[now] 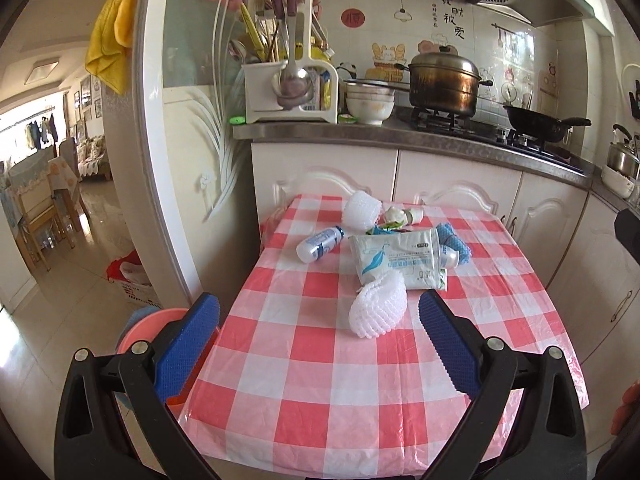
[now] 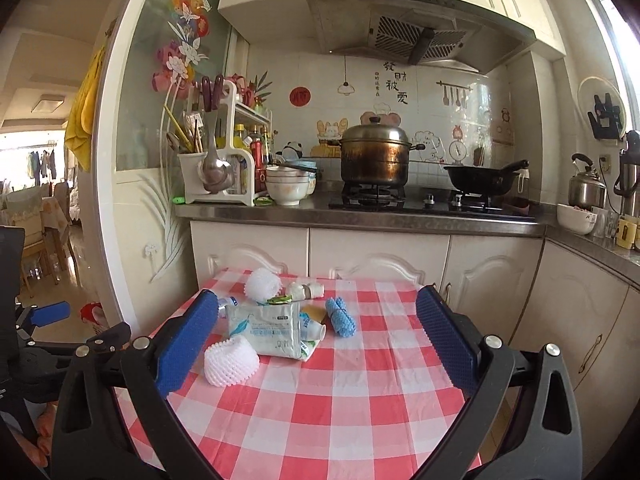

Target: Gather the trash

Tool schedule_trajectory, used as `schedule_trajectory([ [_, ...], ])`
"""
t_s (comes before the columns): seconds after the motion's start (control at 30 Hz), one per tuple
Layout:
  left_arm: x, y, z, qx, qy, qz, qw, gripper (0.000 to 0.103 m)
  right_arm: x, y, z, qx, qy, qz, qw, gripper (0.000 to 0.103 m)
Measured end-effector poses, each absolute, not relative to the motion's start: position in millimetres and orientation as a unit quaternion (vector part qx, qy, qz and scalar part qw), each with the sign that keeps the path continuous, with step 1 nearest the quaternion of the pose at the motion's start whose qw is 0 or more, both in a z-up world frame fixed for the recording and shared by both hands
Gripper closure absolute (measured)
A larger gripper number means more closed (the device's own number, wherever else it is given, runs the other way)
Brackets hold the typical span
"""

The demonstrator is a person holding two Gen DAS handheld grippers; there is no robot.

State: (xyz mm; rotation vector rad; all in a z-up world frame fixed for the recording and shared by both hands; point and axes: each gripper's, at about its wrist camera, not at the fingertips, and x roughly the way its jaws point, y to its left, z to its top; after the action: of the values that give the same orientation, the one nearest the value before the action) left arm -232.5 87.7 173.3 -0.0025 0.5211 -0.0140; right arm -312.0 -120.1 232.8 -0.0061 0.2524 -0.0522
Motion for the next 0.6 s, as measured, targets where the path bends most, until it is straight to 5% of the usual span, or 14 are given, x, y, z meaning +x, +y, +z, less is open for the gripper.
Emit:
schedule_trajectory([
  [0.6,-259.7,98.4,196.6,-0.005,0.218,-0.014,0.976,0.005,-341.3,-103.7,256.4,-0.016,0.08,-0.022,0.996,0.003],
])
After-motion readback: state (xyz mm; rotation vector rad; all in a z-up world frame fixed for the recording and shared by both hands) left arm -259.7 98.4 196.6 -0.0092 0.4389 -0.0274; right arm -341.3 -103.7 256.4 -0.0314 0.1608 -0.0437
